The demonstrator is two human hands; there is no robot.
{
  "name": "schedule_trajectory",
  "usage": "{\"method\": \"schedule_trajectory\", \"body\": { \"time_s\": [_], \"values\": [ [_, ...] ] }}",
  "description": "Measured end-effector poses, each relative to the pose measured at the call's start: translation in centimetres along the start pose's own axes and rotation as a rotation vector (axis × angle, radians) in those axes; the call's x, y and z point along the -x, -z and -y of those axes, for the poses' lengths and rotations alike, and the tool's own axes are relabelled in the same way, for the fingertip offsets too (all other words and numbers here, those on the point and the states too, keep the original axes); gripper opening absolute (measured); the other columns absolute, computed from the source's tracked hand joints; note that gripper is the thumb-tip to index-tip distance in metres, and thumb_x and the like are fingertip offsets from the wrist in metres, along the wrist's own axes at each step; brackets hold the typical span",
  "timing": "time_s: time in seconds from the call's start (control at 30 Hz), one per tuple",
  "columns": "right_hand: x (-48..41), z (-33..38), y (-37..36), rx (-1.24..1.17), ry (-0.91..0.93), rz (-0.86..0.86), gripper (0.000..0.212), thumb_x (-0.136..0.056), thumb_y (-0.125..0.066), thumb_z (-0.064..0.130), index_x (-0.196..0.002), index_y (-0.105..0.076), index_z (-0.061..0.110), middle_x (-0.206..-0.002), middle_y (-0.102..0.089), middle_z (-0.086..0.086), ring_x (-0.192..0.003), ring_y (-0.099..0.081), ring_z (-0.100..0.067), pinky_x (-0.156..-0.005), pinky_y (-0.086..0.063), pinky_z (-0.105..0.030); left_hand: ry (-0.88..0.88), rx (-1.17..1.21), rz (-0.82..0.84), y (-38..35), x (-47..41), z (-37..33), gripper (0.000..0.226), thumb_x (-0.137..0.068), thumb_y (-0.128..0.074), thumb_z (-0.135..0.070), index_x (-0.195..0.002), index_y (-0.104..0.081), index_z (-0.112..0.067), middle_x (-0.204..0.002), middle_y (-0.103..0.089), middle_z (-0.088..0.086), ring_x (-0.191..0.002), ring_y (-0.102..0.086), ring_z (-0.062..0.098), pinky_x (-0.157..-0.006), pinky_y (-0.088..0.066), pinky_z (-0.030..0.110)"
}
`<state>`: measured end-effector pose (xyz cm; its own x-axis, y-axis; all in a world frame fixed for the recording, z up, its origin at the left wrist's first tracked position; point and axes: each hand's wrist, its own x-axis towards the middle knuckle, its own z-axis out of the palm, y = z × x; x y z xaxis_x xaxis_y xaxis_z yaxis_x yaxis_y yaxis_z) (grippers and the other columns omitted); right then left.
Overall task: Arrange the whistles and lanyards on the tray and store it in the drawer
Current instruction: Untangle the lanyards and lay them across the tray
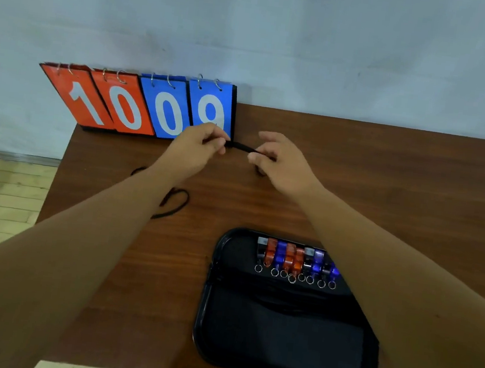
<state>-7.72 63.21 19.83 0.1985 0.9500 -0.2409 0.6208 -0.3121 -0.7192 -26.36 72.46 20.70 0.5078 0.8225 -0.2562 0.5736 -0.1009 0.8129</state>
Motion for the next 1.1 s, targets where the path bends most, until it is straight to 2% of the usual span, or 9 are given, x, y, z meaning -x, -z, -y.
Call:
{"method": "schedule_trajectory", "body": {
  "time_s": [0.17, 0.27, 0.4, 0.53, 0.7, 0.8, 0.87, 1.0, 1.1],
  "values": [
    [5.1, 1.9, 4.4, -0.254, -0.02, 0.099, 0.018, -0.1, -0.057, 0.031, -0.099, -0.073, 0.022, -0.082, -0.076, 0.006, -0.082, -0.069, 0.004, -0.091, -0.044, -0.025, 0.18, 0.403, 0.069, 1.3, 2.7, -2.0, 0.02, -0.104, -0.046, -0.007, -0.102, -0.066, -0.012, -0.079, -0.057, 0.004, -0.064, -0.042, 0.011, -0.061, -0.037, 0.023],
    [7.6, 2.2, 6.2, -0.117, -0.009, 0.087, 0.017, -0.1, -0.059, 0.031, -0.107, -0.072, 0.022, -0.073, -0.073, 0.001, -0.068, -0.07, -0.004, -0.075, -0.051, -0.025, 0.138, 0.186, 0.057, 1.8, 5.0, -3.1, 0.018, -0.104, -0.05, -0.017, -0.103, -0.067, -0.02, -0.085, -0.062, -0.004, -0.069, -0.05, 0.006, -0.067, -0.041, 0.022],
    [11.2, 1.8, 7.4, 0.157, 0.092, 0.07, 0.025, -0.102, -0.055, 0.029, -0.116, -0.072, 0.018, -0.078, -0.065, 0.019, -0.059, -0.053, 0.002, -0.06, -0.044, -0.018, -0.014, -0.131, 0.055, 1.5, 8.9, -4.6, 0.01, -0.1, -0.057, -0.024, -0.101, -0.068, -0.023, -0.101, -0.068, -0.015, -0.096, -0.058, -0.003, -0.079, -0.038, 0.016],
    [15.1, 0.2, 8.3, 0.069, 0.029, 0.037, 0.022, -0.101, -0.057, 0.031, -0.113, -0.073, 0.021, -0.084, -0.07, 0.015, -0.061, -0.054, 0.005, -0.067, -0.041, -0.017, -0.015, -0.139, 0.046, 0.5, 12.0, -4.8, 0.014, -0.103, -0.053, -0.018, -0.103, -0.067, -0.019, -0.091, -0.069, -0.008, -0.075, -0.057, 0.002, -0.069, -0.04, 0.019],
    [19.6, -2.3, 8.9, -0.397, -0.228, 0.096, 0.017, -0.097, -0.064, 0.027, -0.096, -0.078, 0.017, -0.062, -0.054, -0.001, -0.049, -0.039, -0.011, -0.049, -0.035, -0.023, 0.279, 0.651, 0.207, -1.1, 15.2, -3.9, 0.023, -0.103, -0.036, 0.002, -0.092, -0.055, -0.005, -0.072, -0.044, 0.005, -0.057, -0.036, 0.011, -0.054, -0.03, 0.023],
    [21.7, -4.0, 8.5, -0.594, -0.351, 0.215, 0.021, -0.097, -0.065, 0.023, -0.1, -0.075, 0.005, -0.063, -0.048, -0.004, -0.05, -0.032, -0.014, -0.051, -0.027, -0.027, 0.356, 0.727, 0.245, -2.3, 17.0, -2.9, 0.024, -0.103, -0.034, -0.001, -0.088, -0.051, -0.008, -0.069, -0.037, 0.002, -0.055, -0.033, 0.011, -0.052, -0.029, 0.023],
    [23.1, -5.0, 8.2, -0.602, -0.393, 0.253, 0.023, -0.097, -0.064, 0.023, -0.103, -0.073, 0.003, -0.062, -0.049, -0.002, -0.049, -0.033, -0.014, -0.052, -0.029, -0.027, 0.337, 0.582, 0.218, -3.1, 18.1, -2.4, 0.022, -0.105, -0.039, -0.008, -0.09, -0.056, -0.009, -0.066, -0.039, -0.001, -0.056, -0.034, 0.011, -0.054, -0.029, 0.024],
    [25.9, -6.4, 7.2, -0.395, -0.355, 0.226, 0.017, -0.097, -0.065, 0.023, -0.097, -0.075, 0.01, -0.066, -0.062, -0.005, -0.049, -0.044, -0.012, -0.05, -0.037, -0.024, 0.079, -0.22, 0.221, -4.3, 19.9, -1.4, 0.015, -0.102, -0.052, -0.024, -0.092, -0.062, -0.024, -0.075, -0.062, -0.014, -0.068, -0.056, 0.006, -0.062, -0.041, 0.024],
    [27.6, -7.5, 5.9, -0.164, -0.312, 0.209, 0.01, -0.097, -0.064, 0.025, -0.099, -0.073, 0.022, -0.075, -0.073, -0.001, -0.054, -0.056, -0.007, -0.051, -0.044, -0.016, 0.015, -0.374, 0.245, -5.4, 20.7, 0.0, 0.016, -0.1, -0.055, -0.026, -0.089, -0.063, -0.033, -0.085, -0.067, -0.013, -0.081, -0.062, 0.01, -0.067, -0.045, 0.025]
  ]
}}
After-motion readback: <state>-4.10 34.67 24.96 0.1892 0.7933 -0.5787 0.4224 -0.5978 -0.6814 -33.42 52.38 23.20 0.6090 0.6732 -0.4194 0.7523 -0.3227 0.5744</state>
